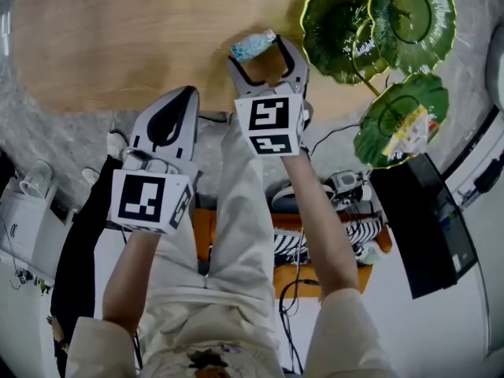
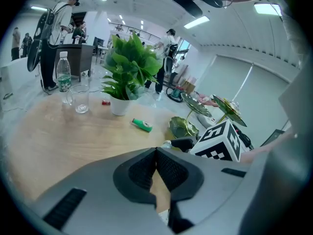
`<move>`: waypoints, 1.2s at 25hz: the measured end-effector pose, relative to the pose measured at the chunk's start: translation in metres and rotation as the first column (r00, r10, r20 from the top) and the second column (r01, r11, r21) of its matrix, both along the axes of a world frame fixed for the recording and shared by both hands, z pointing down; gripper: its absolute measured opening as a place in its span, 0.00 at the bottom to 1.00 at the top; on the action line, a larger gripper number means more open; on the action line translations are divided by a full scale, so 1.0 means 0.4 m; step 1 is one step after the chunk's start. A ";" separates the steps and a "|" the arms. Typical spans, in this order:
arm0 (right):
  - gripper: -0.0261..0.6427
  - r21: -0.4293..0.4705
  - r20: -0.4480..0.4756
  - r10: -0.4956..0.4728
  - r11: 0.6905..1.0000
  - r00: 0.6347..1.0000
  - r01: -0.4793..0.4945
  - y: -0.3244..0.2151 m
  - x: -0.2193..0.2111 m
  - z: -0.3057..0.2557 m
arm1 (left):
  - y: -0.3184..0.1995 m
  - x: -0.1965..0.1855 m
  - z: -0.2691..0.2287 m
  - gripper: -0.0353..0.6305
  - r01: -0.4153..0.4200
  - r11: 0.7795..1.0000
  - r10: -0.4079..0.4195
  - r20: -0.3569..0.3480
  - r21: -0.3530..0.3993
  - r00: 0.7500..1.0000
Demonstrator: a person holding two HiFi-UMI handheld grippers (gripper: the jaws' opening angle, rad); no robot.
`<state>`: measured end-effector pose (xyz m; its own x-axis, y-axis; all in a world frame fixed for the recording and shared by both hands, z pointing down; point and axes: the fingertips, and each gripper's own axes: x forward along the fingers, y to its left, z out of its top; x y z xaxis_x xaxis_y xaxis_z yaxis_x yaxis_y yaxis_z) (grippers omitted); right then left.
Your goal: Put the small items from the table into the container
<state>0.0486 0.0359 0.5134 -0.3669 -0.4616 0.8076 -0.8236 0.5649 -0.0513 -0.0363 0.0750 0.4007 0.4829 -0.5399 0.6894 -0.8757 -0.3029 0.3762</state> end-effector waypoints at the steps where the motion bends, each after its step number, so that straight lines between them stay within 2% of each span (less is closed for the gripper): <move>1: 0.62 0.001 0.007 0.005 1.000 1.000 -0.005 0.001 0.000 -0.004 | -0.001 0.003 -0.002 0.07 -0.005 1.000 0.005 0.001 0.002 1.000; 10: 0.62 0.038 0.041 0.027 0.999 0.999 -0.029 0.023 -0.002 -0.073 | -0.007 0.029 -0.026 0.07 -0.033 0.999 0.033 0.007 0.025 0.999; 17: 0.62 0.036 0.064 0.080 0.996 0.995 -0.083 0.061 0.013 -0.113 | 0.003 0.032 -0.034 0.07 -0.035 0.999 0.035 0.016 0.027 0.999; 30: 0.62 0.082 0.077 0.204 0.974 0.976 -0.210 0.077 0.111 -0.129 | 0.022 0.086 -0.026 0.07 -0.077 0.997 0.077 0.012 0.030 0.997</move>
<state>0.0931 0.0668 0.4617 -0.3080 -0.6027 0.7362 -0.9196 0.3871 -0.0678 -0.0017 0.0839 0.3903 0.5167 -0.5223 0.6784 -0.8531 -0.3810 0.3564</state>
